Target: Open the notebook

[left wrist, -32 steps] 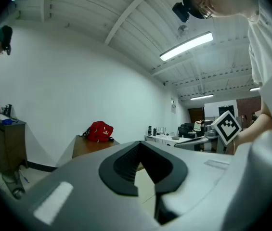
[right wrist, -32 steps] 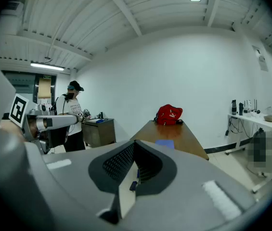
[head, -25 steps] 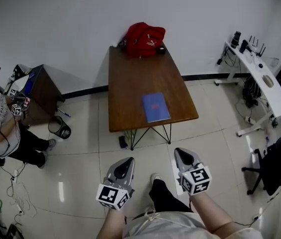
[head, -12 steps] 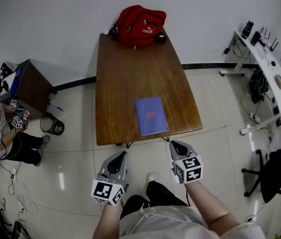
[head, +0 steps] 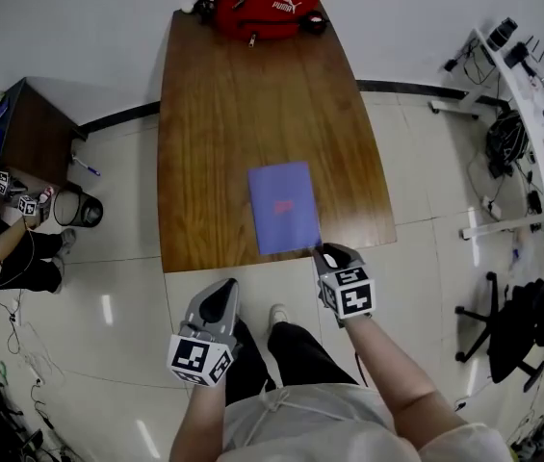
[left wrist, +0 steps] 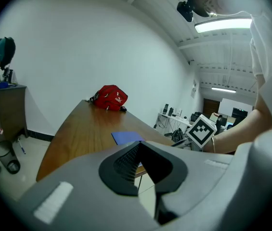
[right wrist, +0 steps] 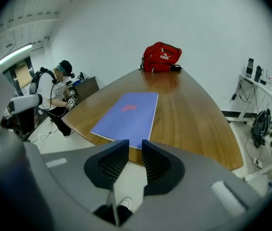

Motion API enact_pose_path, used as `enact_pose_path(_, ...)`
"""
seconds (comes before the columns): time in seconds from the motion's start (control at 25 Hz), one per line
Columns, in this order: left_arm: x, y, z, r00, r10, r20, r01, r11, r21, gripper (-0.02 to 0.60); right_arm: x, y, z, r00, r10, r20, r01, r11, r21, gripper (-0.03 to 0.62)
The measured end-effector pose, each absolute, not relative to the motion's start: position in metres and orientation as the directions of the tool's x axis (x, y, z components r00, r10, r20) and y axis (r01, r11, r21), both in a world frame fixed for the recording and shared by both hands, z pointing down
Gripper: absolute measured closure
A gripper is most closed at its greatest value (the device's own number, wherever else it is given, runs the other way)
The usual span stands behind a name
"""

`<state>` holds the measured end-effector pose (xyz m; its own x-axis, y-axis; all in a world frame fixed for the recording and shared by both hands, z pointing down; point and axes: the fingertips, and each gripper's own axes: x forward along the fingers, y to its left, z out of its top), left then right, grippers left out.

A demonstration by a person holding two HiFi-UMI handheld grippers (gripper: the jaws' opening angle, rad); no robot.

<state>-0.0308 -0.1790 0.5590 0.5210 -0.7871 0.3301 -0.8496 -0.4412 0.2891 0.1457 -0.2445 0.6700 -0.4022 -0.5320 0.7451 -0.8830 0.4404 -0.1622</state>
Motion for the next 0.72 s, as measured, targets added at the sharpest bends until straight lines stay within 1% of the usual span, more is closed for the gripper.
enact_pose_path(0.12, -0.030, -0.191, 0.567, 0.534, -0.774, 0.341, -0.842, -0.448, 0.301, 0.577, 0.146, -0.257, 0.682, -0.385, -0.510, 0.769, -0.893, 0.415, -0.172, 0.450)
enact_pose_path(0.44, -0.033, -0.214, 0.573, 0.556, -0.756, 0.345, -0.827, -0.461, 0.322, 0.577, 0.141, -0.268, 0.692, -0.340, -0.509, 0.791, -0.917, 0.368, -0.157, 0.453)
enact_pose_path(0.56, -0.032, -0.214, 0.576, 0.568, -0.743, 0.354, -0.819, -0.470, 0.328, 0.577, 0.146, -0.269, 0.691, -0.313, -0.523, 0.793, -0.929, 0.342, -0.141, 0.483)
enact_pose_path(0.6, -0.032, -0.215, 0.577, 0.571, -0.739, 0.358, -0.817, -0.471, 0.333, 0.577, 0.148, -0.270, 0.691, -0.302, -0.530, 0.792, -0.933, 0.334, -0.132, 0.513)
enact_pose_path(0.64, -0.032, -0.216, 0.579, 0.574, -0.736, 0.360, -0.815, -0.470, 0.337, 0.577, 0.150, -0.271, 0.690, -0.295, -0.536, 0.791, -0.936, 0.328, -0.126, 0.557)
enact_pose_path(0.72, -0.033, -0.217, 0.581, 0.577, -0.731, 0.364, -0.813, -0.471, 0.343, 0.577, 0.151, -0.273, 0.688, -0.288, -0.544, 0.788, -0.940, 0.317, -0.125, 0.566)
